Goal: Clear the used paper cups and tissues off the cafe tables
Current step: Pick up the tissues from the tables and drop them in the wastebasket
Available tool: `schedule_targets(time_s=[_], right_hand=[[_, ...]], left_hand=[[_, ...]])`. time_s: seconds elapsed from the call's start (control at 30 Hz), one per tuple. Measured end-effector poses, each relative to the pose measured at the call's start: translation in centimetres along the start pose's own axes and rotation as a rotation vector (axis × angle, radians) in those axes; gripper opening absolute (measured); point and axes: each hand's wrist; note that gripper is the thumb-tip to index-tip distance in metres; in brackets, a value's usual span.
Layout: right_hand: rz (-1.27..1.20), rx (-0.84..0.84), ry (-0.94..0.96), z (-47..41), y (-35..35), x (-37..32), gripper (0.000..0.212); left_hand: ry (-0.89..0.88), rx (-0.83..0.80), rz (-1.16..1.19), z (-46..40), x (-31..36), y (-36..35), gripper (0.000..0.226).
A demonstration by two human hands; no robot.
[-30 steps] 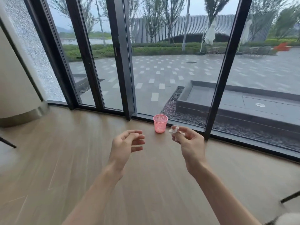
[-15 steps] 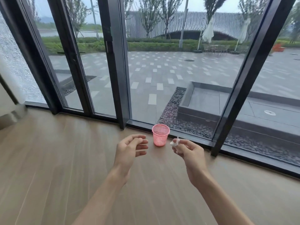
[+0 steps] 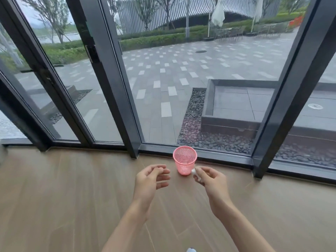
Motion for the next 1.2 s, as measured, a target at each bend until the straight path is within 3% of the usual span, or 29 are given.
schedule_targets(time_s=[0.23, 0.47, 0.9, 1.2], right_hand=[[-0.065, 0.095, -0.086, -17.6, -5.3, 3.2, 0.008], [0.087, 0.127, -0.109, -30.9, -9.0, 4.0, 0.015], [0.213, 0.478, -0.361, -53.9, -12.3, 15.4, 0.016], [0.318, 0.573, -0.536, -65.8, -12.3, 23.0, 0.017]], left_hand=[[0.105, 0.035, -0.089, -19.2, 2.2, -0.6, 0.021], [0.152, -0.029, -0.119, -34.9, 3.5, -3.2, 0.022], [0.432, -0.354, -0.257, -66.4, -5.5, -8.2, 0.02], [0.559, -0.419, -0.392, -80.0, -11.2, -10.5, 0.021]])
Point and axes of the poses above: each hand's wrist, its own z-axis away from the middle knuckle, its own y-axis out of the back of the hand, x = y × z, and after that the axes turned 15 degrees about -z, right-handed
